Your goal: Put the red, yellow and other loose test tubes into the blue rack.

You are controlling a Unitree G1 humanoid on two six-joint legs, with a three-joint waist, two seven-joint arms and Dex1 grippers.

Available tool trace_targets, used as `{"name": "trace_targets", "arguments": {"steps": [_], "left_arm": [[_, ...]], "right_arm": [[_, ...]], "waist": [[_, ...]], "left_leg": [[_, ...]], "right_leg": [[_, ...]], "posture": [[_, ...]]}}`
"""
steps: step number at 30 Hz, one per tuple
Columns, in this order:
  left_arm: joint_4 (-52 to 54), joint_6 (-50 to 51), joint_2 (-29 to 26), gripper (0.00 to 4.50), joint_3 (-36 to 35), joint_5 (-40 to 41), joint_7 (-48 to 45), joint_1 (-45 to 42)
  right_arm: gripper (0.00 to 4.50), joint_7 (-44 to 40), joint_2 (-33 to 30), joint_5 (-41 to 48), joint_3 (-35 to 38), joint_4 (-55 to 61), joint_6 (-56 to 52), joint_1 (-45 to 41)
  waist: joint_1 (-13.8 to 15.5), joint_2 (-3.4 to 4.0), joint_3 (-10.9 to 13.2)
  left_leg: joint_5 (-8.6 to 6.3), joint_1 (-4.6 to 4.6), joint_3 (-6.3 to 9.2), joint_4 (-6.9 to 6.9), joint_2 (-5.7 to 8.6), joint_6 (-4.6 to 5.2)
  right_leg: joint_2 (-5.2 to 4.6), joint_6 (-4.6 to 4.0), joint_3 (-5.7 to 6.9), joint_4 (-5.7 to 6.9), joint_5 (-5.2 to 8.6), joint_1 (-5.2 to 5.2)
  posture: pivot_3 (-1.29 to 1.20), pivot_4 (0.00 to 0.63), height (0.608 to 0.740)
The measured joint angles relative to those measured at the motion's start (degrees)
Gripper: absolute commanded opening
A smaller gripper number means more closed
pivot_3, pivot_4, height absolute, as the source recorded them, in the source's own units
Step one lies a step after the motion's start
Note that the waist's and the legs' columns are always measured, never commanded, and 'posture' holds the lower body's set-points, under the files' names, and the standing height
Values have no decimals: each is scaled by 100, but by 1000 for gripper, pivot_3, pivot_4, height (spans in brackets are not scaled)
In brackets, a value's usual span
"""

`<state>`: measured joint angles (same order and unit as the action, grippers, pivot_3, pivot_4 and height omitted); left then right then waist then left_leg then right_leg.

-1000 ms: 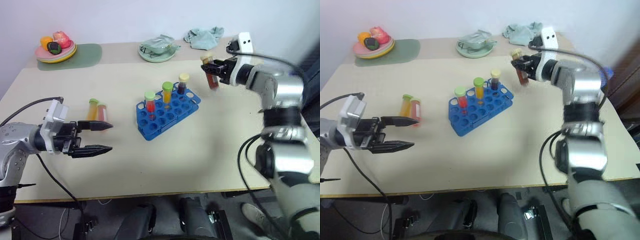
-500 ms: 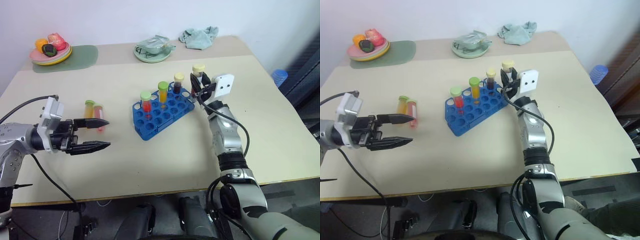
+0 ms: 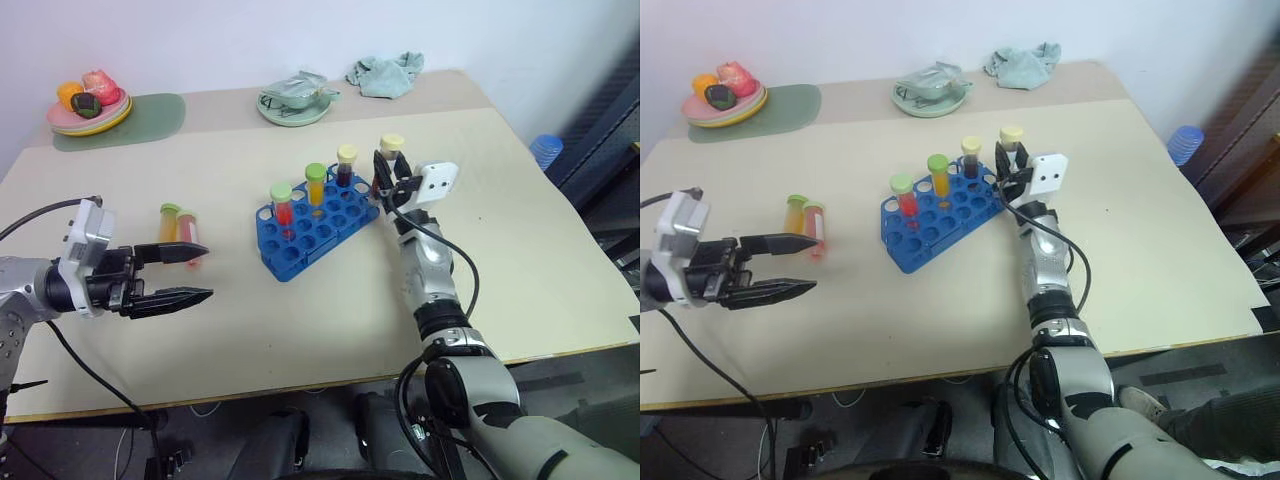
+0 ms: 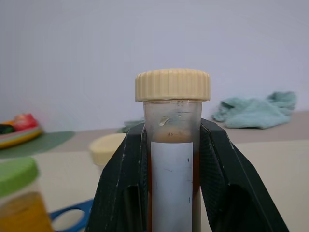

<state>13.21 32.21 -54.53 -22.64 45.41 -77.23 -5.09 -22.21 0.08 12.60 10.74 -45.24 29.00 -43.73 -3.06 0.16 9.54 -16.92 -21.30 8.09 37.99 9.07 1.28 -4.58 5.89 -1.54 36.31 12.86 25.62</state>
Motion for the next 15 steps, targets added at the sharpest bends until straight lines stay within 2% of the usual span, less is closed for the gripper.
{"name": "trace_targets", "arguments": {"steps": [15], "left_arm": [[115,3,-5,3730,-146,101,74,215]], "right_arm": [[990,-134,134,122,114,-918,736,-313]], "waist": [[-42,1,0]], "left_leg": [[1,5,0,-3,0,-1]], "right_leg": [[3,-1,0,0,0,-3]], "posture": [[0,150,740]]}}
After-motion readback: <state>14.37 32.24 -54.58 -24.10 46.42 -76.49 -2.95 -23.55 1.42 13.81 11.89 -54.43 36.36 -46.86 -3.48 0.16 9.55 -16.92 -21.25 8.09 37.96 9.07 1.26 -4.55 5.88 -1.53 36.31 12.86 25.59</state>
